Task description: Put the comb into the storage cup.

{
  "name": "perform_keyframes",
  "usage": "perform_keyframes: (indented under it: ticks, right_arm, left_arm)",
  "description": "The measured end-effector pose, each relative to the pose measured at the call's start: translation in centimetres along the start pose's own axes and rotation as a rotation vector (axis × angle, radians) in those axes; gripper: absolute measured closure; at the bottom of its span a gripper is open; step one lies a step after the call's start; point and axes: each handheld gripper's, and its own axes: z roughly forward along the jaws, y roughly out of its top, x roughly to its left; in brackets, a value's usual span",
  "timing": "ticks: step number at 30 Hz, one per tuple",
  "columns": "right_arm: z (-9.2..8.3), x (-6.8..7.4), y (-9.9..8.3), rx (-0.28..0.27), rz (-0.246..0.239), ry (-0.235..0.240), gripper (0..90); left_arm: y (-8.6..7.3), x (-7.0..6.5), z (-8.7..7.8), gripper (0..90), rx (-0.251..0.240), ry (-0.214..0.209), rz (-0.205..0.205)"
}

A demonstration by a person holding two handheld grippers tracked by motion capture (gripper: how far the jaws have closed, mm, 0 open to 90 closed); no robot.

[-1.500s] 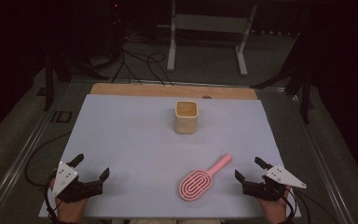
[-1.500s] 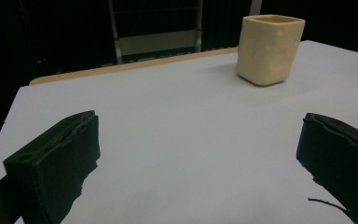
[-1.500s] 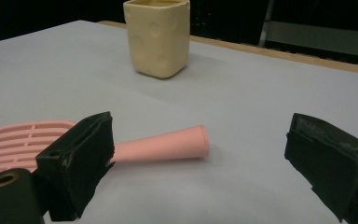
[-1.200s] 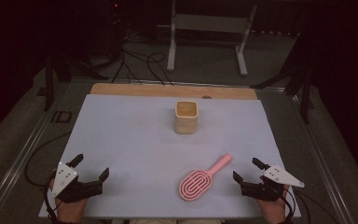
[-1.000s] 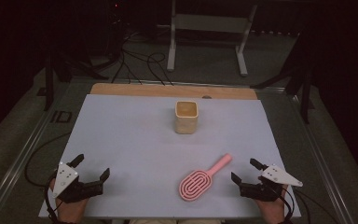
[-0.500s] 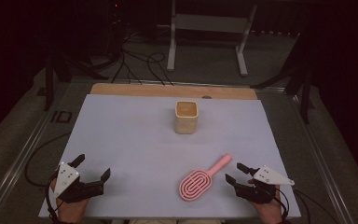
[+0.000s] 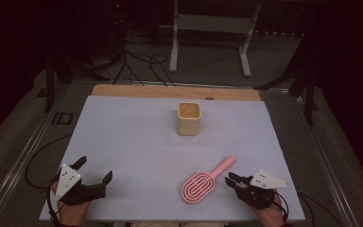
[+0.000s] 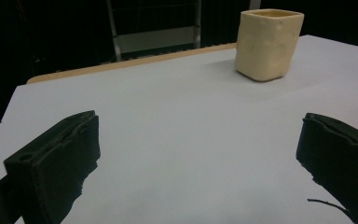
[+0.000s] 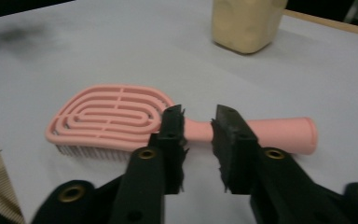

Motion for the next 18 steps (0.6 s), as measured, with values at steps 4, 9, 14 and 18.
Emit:
perform_keyframes:
  ticks: [4, 9, 14, 18]
  right_arm:
    - [0.2, 0.4, 0.1, 0.011, -0.019, 0.032, 85.6]
    - [0.6, 1.1, 0.3, 0.021, -0.037, 0.091, 90.0]
    - [1.2, 1.7, 0.2, 0.048, -0.067, 0.147, 90.0]
    - [1.5, 2.0, 0.2, 0.063, -0.081, 0.167, 89.9]
  left_arm:
    - [0.0, 0.0, 0.0, 0.0, 0.000, 0.000, -0.001]
    - [0.0, 0.0, 0.0, 0.0, 0.000, 0.001, 0.000]
    - [0.0, 0.0, 0.0, 0.1, 0.002, 0.002, 0.003]
    - [0.0, -0.1, 0.1, 0.1, 0.004, 0.002, 0.005]
